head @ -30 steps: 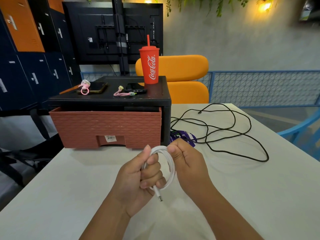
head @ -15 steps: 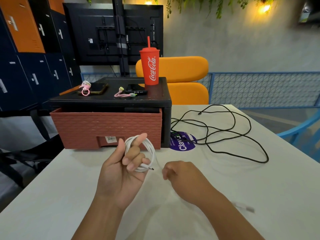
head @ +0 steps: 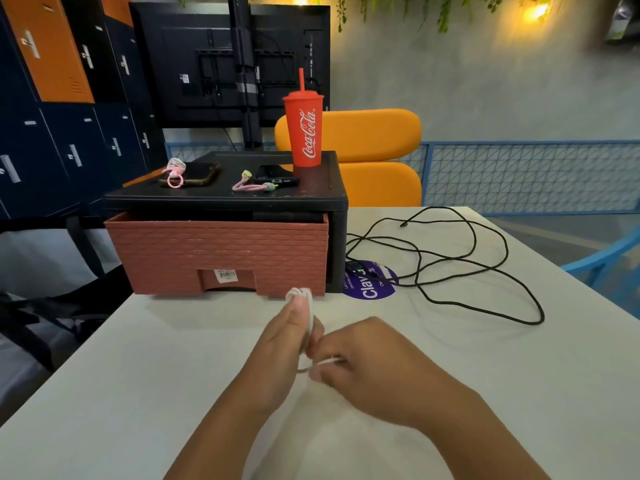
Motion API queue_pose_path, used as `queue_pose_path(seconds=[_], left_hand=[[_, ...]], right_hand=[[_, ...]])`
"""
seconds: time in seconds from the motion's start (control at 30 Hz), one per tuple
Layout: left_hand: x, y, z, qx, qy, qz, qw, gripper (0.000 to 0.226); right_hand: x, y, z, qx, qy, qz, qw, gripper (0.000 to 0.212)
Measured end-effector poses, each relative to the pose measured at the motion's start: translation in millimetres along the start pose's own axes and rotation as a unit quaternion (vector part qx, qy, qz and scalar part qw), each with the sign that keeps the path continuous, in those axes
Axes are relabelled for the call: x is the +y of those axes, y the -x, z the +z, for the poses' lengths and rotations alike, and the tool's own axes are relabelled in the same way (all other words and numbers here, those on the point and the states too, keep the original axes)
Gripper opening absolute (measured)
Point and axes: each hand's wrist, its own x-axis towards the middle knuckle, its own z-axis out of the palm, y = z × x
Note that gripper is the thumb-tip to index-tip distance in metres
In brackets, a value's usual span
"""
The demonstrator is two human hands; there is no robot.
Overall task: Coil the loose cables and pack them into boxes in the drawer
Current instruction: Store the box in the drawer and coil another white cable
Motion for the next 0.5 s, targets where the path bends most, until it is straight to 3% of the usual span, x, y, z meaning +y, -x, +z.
queue_pose_path(seconds=[0.13,0.27,0.4,0.5], left_hand=[[4.9,3.1,0.6,-0.047,-0.018,-0.022,0.999,0.091],[16.8,5.1,7.6,-0.068,0.052,-0.044,0.995,0.063],[22.7,8.6,6.4,-0.065,0.163,-0.073,0.982,0.068],[26.4,9.2,9.9,-0.035,0.213,-0.086,0.973,0.058]], right_hand=[[12.7,-0.9,-8.4,0.13,-0.09,0.01,0.987,0.018],[21.6,-5.3,0.8,0.186,-0.078,0.012,0.979,0.012],[22.9,-7.7,7.9,0.176,-0.079,-0.031,0.981,0.053],[23.2,-8.3,14.1,0.194,-0.126,-0.057,0.971,0.056]])
